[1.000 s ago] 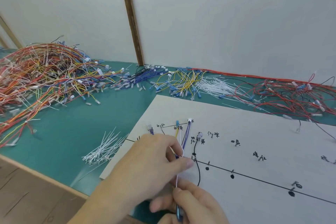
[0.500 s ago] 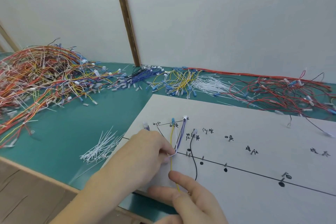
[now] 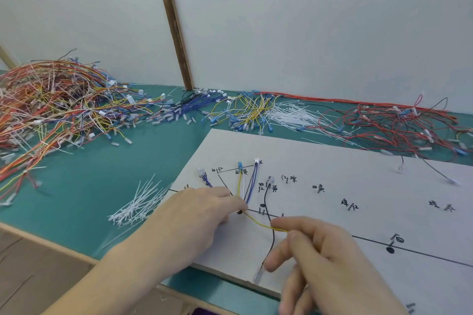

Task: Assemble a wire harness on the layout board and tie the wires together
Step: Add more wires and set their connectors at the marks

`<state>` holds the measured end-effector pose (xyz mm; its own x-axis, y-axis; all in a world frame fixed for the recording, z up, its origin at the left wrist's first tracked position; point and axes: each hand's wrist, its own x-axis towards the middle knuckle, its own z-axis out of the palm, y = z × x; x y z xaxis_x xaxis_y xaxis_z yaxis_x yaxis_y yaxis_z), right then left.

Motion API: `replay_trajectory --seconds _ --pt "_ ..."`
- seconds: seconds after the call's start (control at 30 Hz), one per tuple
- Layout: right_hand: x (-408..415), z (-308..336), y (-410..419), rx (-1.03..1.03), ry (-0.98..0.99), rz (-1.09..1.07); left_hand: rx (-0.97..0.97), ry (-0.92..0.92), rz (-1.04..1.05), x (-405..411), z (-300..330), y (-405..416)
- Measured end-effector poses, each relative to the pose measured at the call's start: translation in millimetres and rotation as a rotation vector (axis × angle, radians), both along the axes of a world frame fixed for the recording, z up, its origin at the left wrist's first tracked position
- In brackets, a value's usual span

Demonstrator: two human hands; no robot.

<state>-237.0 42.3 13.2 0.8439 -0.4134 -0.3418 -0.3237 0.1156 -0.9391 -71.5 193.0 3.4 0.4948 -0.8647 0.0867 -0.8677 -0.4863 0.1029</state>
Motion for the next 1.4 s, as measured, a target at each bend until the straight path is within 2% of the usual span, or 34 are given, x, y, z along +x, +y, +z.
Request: replay_trajectory --seconds 0.3,0.53,0.63,0.77,0.87,1.17,1.4 --pt "29.7 11.9 -64.0 -0.338 -0.023 0.090 -0.034 -0.081 -0.044 4.1 -8.0 4.4" --pt "63.2 23.7 -81.0 -0.633 0.008 0.189 -0.029 -0.187 -0.079 4.8 -11.5 4.1" --pt "59.7 28.2 -82.8 -0.627 0.014 0.244 -0.039 -0.186 -0.088 6.2 -12.9 5.0" --pt "43.9 29.4 -81.0 -0.474 0.013 0.268 -0.078 -0.161 -0.075 8.5 -15.8 6.5" --pt "38.2 26.5 -80.8 -0.473 0.060 0.274 -0.078 -0.159 -0.083 8.6 -13.4 5.9" --pt "62.6 24.6 -84.7 -0.933 0.170 0.351 0.030 -0.300 -0.124 0.4 -4.0 0.3" --pt "110.2 24.3 -86.4 -1.016 0.024 0.381 0.034 -0.324 -0.133 0.6 -4.3 0.2"
